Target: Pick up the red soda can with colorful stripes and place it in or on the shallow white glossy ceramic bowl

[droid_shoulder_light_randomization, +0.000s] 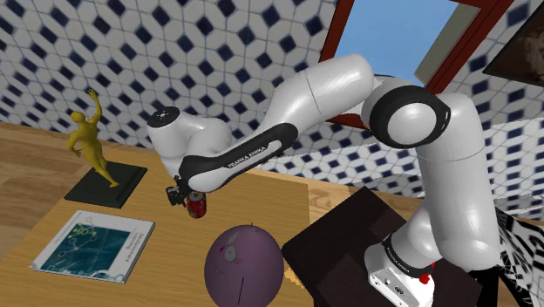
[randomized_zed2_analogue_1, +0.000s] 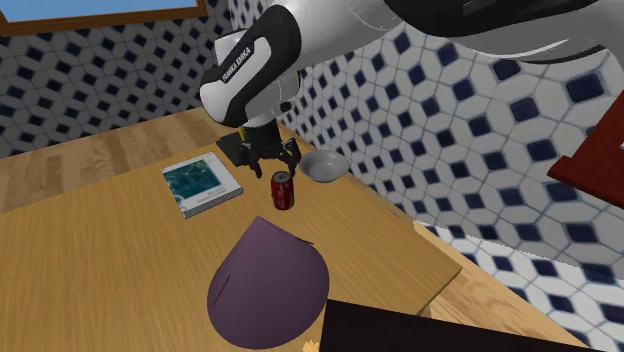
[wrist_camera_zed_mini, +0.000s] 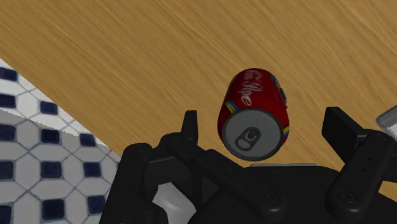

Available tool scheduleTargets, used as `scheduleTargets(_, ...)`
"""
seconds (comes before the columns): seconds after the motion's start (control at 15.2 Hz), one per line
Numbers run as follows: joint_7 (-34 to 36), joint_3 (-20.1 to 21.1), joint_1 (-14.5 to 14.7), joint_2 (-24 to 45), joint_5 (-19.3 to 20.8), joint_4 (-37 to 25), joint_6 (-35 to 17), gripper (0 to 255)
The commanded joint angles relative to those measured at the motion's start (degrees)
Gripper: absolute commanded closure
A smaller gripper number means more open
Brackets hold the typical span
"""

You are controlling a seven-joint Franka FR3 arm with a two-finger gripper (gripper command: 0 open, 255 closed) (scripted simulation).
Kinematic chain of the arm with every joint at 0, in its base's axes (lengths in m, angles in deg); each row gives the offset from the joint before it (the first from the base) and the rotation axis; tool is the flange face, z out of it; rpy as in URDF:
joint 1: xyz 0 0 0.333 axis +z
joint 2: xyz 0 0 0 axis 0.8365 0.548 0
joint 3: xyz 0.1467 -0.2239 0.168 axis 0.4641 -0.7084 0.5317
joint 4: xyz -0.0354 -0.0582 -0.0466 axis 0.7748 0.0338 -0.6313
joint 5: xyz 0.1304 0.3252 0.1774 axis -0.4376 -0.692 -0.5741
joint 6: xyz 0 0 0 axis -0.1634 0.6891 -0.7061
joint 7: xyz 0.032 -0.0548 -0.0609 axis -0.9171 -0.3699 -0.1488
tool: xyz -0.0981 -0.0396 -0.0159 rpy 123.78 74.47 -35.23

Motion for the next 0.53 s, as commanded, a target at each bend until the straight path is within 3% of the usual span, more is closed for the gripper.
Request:
scheduleTargets(0.0, 0.4, -1.2, 2.5, 5.2, 1.4, -7.0, 2.0, 0)
scheduleTargets(0.46, 1.0, -2.1, 2.8, 8.1, 2.4, -7.0, -0.8, 0)
